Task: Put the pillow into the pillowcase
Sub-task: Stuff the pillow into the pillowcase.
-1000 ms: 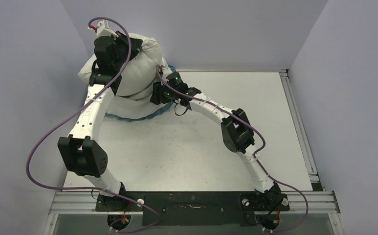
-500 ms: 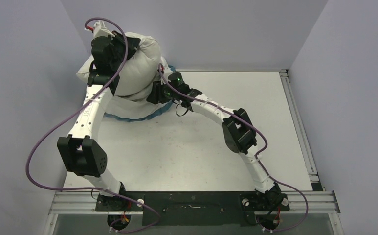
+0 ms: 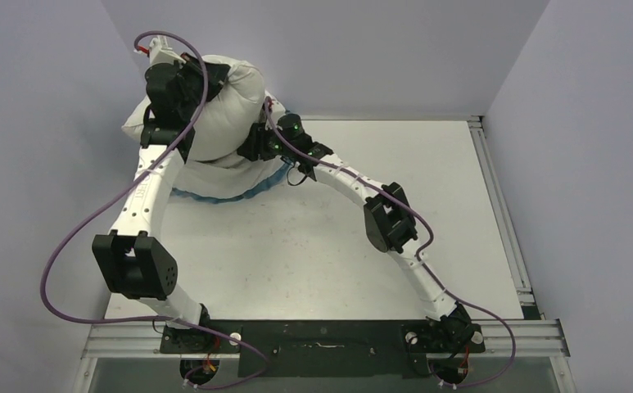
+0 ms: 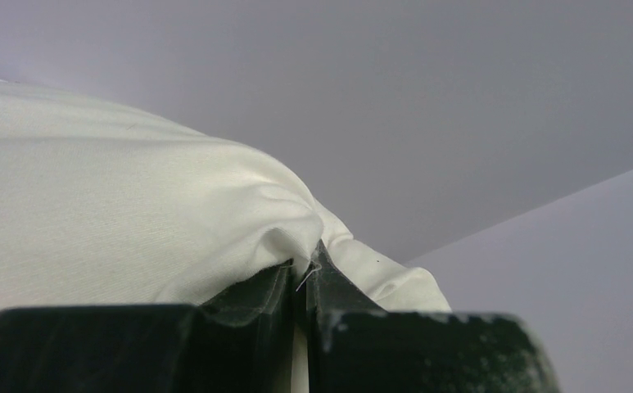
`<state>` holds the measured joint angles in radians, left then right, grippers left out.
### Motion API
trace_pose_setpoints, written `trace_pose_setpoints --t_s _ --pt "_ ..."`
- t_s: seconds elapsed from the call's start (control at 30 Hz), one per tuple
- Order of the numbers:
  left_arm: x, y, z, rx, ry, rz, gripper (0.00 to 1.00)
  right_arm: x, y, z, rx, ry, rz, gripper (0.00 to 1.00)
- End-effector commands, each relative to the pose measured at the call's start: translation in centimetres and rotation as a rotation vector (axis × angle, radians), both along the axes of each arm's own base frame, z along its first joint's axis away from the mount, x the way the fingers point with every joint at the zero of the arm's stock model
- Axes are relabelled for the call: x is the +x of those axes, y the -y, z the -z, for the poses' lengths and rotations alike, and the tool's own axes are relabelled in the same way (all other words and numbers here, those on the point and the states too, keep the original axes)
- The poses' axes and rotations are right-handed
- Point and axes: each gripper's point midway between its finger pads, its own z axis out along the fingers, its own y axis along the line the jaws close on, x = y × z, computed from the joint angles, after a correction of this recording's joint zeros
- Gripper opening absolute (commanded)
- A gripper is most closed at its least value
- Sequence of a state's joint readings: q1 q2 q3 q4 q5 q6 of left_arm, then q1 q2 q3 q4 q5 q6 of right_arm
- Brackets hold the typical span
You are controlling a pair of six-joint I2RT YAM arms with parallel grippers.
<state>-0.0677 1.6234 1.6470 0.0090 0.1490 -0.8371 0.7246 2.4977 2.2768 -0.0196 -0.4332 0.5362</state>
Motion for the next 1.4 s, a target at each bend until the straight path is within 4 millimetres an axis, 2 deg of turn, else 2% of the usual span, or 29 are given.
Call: trace_pose_setpoints --t_s 0.0,0.13,0.23,0.33,0.5,0.67,0.7,0.9,1.0,1.23,1.37 --pt "-0.2 -2.4 -2.0 -0.030 0.062 -0.061 0.00 2.6 0.7 2.1 -0.006 0.019 0.044 0.48" --pt "-0.3 -2.7 -2.6 -0.048 0.072 -0.057 0.00 3.9 2.3 5.8 -0.057 -0.012 0.075 0.49" --pt "-0.4 -2.7 -3.0 -0.051 0.080 -0.049 0.00 4.8 3.2 7.3 -0.097 -0.014 0.091 0.50" --pt "-0.5 -2.7 -3.1 -0.049 0.081 -0.049 0.00 5.3 3.8 7.5 -0.137 0.010 0.086 0.55" --pt "-0.4 -3.0 -2.7 -0.048 0.074 -0.052 0.00 4.0 4.7 7.5 -0.184 0.067 -0.029 0.68" --pt "-0.3 -2.7 -2.2 -0.041 0.062 -0.034 0.00 2.6 3.1 3.8 -0.096 0.159 -0.160 0.77" --pt "-0.1 -4.2 -2.1 -0.043 0.057 -0.064 0.00 2.6 2.6 2.8 -0.081 0.181 -0.176 0.78" --pt "0.1 -4.2 -1.6 -0.041 0.042 -0.051 0.00 1.7 1.8 1.6 -0.058 0.232 -0.237 0.84" --pt "0.2 -4.0 -1.2 -0.040 0.031 -0.040 0.00 0.9 1.1 1.6 -0.092 0.267 -0.275 0.87" --pt "0.4 -3.7 -0.8 -0.011 0.009 -0.020 0.00 0.9 0.1 3.8 -0.181 0.320 -0.262 0.92" --pt "0.2 -3.8 -1.4 -0.001 0.025 -0.021 0.00 1.3 -0.5 6.3 -0.234 0.314 -0.224 0.87"
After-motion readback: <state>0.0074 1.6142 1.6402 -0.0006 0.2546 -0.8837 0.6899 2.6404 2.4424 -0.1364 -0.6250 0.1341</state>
